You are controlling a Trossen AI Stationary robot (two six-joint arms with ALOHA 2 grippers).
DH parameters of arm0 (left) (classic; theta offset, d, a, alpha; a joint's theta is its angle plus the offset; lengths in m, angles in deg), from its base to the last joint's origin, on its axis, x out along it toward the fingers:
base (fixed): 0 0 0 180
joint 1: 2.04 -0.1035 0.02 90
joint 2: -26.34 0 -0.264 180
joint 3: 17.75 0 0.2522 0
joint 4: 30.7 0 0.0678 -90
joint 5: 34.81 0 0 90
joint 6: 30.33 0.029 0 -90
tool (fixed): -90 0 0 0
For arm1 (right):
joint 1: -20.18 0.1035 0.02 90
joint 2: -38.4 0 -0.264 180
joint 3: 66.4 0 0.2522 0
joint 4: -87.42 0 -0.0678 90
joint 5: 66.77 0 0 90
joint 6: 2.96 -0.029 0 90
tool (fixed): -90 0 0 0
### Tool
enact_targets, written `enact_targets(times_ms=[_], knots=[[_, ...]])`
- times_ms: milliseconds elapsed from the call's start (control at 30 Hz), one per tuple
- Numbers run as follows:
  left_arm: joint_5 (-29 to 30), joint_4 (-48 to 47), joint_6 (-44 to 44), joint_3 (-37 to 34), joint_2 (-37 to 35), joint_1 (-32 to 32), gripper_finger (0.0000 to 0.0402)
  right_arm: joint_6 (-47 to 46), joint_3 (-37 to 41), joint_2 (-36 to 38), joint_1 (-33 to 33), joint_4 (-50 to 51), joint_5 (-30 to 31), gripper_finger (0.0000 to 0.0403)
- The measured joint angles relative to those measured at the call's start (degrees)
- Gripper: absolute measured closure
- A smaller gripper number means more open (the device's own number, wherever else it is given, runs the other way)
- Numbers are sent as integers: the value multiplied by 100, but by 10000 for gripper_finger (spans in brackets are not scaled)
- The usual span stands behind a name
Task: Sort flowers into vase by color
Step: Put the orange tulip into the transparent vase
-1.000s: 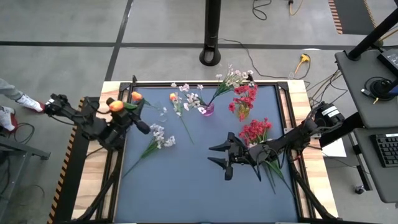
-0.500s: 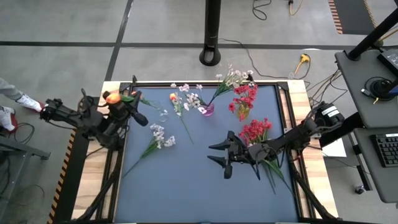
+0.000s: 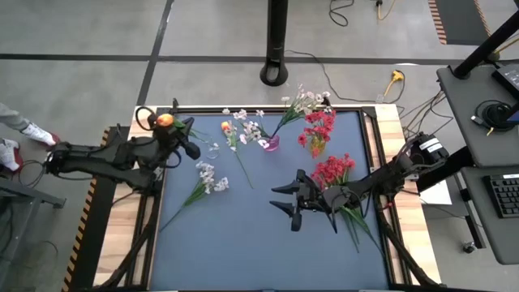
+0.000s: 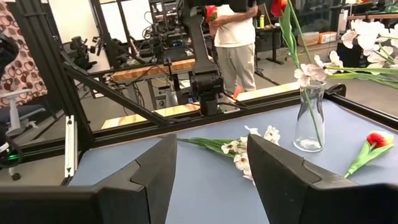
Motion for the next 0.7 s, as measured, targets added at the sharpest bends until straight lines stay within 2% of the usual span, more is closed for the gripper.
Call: enact_targets(times_ms=[167, 367, 533, 700], knots=[[-534, -690, -335, 270, 30, -161, 401, -28, 0, -2, -53, 152, -2, 213], [-547, -1719, -768, 814, 305, -304, 401, -61, 0, -2, -85, 170, 7, 213], [-977, -1855, -760, 1060, 653, -450, 401, -101, 0, -2, -85, 174, 5, 213], [-1041, -1863, -755, 1136, 959, -571, 401, -121, 0, -3, -85, 216, 4, 213]])
